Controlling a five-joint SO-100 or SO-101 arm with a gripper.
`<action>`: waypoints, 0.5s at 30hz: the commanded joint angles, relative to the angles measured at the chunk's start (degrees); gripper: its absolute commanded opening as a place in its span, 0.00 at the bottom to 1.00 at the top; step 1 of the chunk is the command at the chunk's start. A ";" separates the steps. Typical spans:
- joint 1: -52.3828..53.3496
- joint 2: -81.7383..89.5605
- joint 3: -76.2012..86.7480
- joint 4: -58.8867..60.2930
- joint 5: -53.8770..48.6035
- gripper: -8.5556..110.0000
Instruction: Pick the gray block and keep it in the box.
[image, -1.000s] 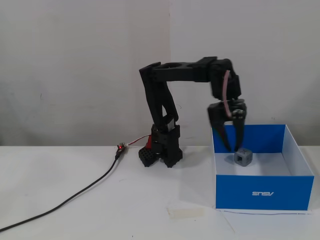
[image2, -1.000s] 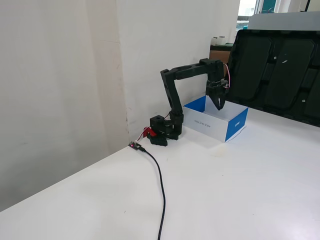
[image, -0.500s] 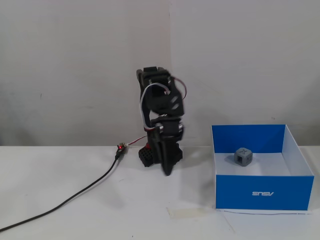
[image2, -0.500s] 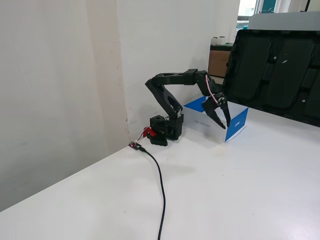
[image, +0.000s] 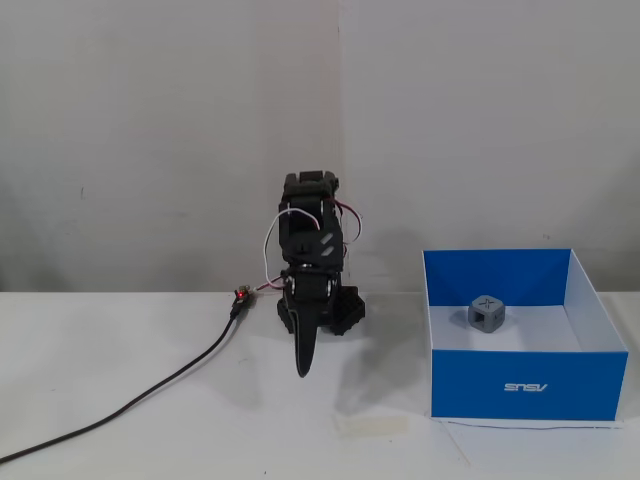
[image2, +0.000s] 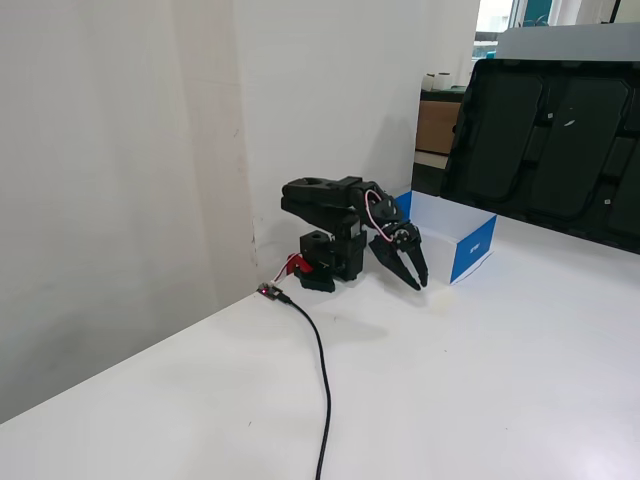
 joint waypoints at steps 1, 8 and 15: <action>0.09 9.32 4.31 -0.09 0.62 0.07; -0.18 23.55 10.02 5.27 0.62 0.07; -0.97 27.86 11.07 9.58 -0.79 0.07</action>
